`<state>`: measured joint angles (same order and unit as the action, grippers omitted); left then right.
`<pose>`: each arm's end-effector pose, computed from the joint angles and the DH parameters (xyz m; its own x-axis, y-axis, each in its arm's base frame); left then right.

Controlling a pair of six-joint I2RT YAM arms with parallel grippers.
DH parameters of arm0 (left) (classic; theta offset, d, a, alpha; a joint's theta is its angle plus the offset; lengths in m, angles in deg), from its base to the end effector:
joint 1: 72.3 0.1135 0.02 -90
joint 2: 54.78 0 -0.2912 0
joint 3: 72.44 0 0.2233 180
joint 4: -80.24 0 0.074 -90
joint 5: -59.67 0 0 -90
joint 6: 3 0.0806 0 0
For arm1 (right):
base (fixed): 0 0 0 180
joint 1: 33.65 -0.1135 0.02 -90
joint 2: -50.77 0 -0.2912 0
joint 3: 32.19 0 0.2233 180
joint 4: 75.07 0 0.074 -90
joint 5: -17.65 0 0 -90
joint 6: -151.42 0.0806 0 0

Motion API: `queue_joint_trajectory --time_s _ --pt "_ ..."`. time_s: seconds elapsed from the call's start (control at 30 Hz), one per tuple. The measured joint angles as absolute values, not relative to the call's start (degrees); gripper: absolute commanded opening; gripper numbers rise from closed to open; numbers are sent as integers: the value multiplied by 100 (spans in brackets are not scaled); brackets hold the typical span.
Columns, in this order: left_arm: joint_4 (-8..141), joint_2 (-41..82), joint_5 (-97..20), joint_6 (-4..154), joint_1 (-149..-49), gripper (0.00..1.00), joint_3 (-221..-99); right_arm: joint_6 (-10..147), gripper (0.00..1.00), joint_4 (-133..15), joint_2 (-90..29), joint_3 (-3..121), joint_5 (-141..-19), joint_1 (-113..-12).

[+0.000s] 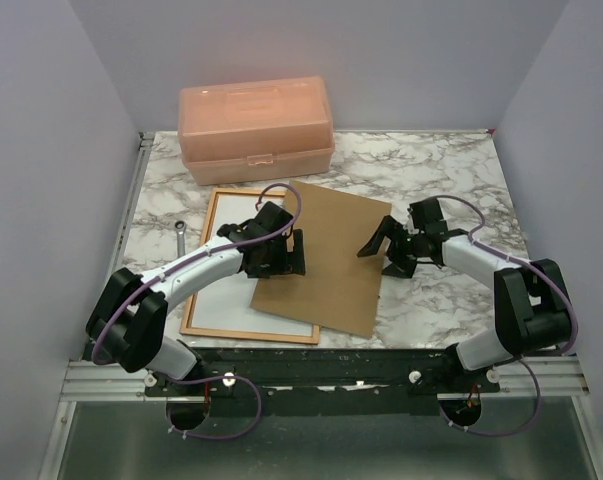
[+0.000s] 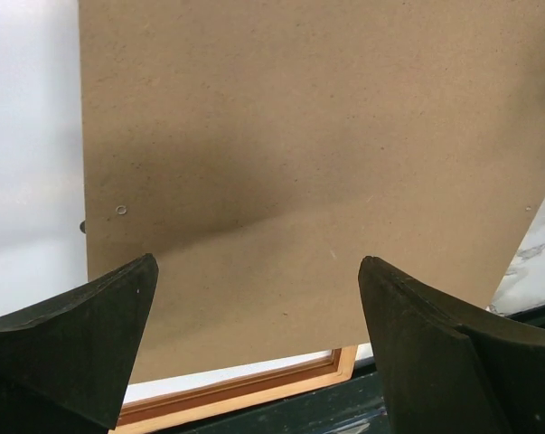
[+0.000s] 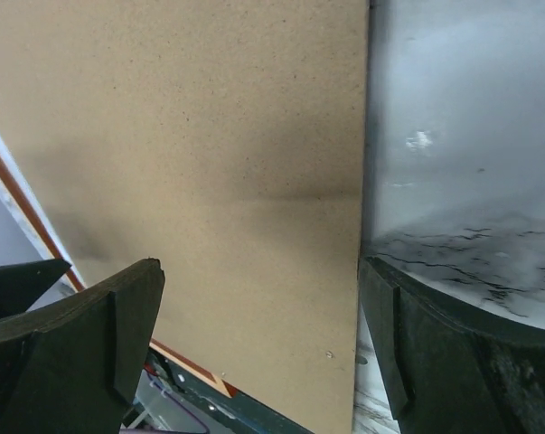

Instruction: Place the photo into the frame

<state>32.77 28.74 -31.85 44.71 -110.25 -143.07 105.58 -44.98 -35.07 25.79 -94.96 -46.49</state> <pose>0.2205 -0.1746 0.2187 -0.9276 -0.1296 -0.3503 0.0012 0.9368 -0.3498 0.2613 0.0913 0.1738 -0.8743 0.4603 -0.1537 0.2858 0.7444 0.6035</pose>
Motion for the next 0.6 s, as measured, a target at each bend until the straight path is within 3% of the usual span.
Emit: queue_joint_trajectory --time_s 0.6 --pt "3634 3386 -2977 4585 -11014 93 -13986 10538 98 -4234 -3428 2601 -8838 -4678"
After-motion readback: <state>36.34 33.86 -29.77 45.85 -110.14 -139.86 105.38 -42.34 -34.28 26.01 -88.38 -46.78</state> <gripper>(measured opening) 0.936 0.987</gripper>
